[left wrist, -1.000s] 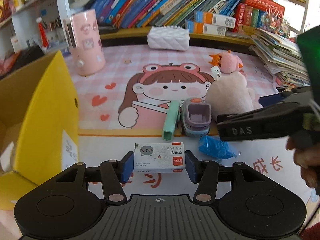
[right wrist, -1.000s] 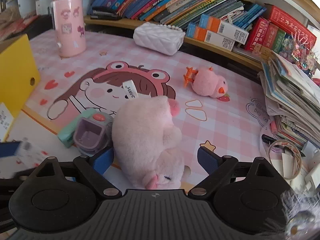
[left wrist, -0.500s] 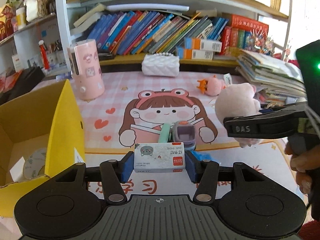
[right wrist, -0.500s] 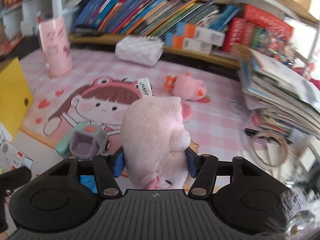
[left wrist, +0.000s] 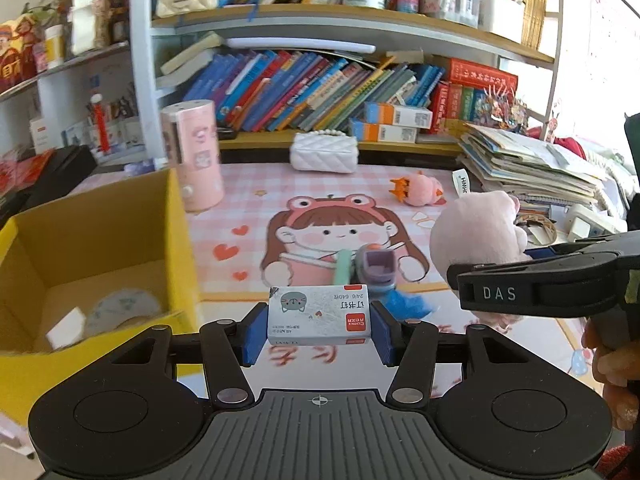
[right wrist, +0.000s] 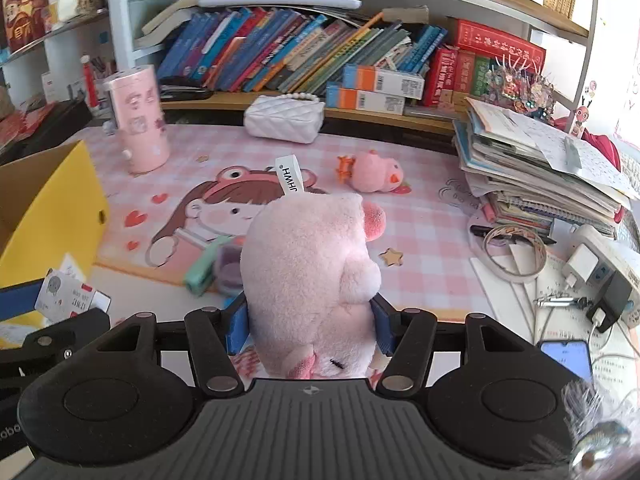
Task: Organize objects
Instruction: 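Carry the medicine box in the left tool and pig in the right tool over the yellow box, then open the left tool to drop the medicine box in while the right tool lowers the pig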
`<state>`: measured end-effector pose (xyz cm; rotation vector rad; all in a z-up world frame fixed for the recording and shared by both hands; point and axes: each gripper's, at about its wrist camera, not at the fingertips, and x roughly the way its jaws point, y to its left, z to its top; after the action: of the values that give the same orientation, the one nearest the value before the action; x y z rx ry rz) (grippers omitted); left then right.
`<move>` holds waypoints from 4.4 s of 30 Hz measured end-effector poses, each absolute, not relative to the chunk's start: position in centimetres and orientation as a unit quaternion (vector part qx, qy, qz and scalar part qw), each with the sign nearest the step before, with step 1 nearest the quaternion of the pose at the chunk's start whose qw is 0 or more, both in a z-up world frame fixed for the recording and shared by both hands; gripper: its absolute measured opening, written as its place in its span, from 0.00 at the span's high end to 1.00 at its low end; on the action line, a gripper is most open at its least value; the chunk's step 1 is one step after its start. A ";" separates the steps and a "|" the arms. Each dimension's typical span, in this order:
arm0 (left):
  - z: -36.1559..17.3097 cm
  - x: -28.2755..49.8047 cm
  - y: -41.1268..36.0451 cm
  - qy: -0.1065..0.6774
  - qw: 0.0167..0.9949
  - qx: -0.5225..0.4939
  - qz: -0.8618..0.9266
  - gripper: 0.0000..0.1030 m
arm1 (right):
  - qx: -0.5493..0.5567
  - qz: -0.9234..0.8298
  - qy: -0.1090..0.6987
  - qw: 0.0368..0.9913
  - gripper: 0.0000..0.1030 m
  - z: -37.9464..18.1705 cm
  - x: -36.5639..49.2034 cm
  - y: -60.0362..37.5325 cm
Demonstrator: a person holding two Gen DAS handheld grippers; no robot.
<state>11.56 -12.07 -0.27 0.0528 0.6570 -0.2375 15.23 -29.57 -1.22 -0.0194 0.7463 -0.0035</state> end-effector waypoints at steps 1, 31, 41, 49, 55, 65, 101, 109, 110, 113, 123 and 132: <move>-0.2 11.1 -11.5 0.322 0.940 0.024 -0.114 0.50 | -0.012 0.001 0.364 0.931 0.45 -1.1 14.8 -28.9; 0.2 -1.5 4.6 0.332 0.943 -0.004 0.000 0.50 | -0.031 0.134 0.407 0.903 0.45 -2.4 2.9 -11.7; 0.4 -3.6 6.5 0.324 0.946 -0.005 0.004 0.50 | -0.030 0.144 0.404 0.903 0.45 -2.4 0.7 -9.5; 0.7 -4.2 7.4 0.314 0.949 -0.009 0.007 0.50 | -0.038 0.147 0.396 0.905 0.45 -2.0 0.0 -8.3; 1.1 -4.3 7.8 0.304 0.953 -0.008 0.006 0.50 | -0.040 0.144 0.387 0.910 0.45 -1.5 -0.2 -8.0; 3.0 -3.3 8.5 0.262 0.965 0.006 0.017 0.50 | -0.042 0.133 0.331 0.933 0.45 1.2 0.5 -8.1; 1.8 13.4 7.7 0.289 0.954 0.046 0.064 0.50 | -0.083 0.207 0.282 0.933 0.45 3.2 21.0 -4.9; 0.2 15.1 7.0 0.322 0.943 0.050 0.064 0.50 | -0.110 0.234 0.309 0.915 0.45 1.1 22.9 -4.0; 0.1 15.3 7.0 0.325 0.942 0.050 0.064 0.50 | -0.113 0.236 0.312 0.913 0.45 0.8 23.0 -3.9; -0.4 15.7 6.9 0.335 0.939 0.051 0.066 0.50 | -0.121 0.242 0.319 0.908 0.44 0.1 23.5 -3.7; -1.8 17.1 6.7 0.377 0.923 0.043 0.061 0.49 | -0.165 0.276 0.347 0.881 0.44 -1.6 25.1 -2.3; -2.4 17.7 6.7 0.393 0.917 0.029 0.065 0.49 | -0.179 0.294 0.365 0.865 0.44 -2.0 25.8 -1.8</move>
<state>17.66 6.70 -2.37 0.0605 0.8077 0.1337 25.76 -1.84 -2.00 -0.3756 0.7656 0.6169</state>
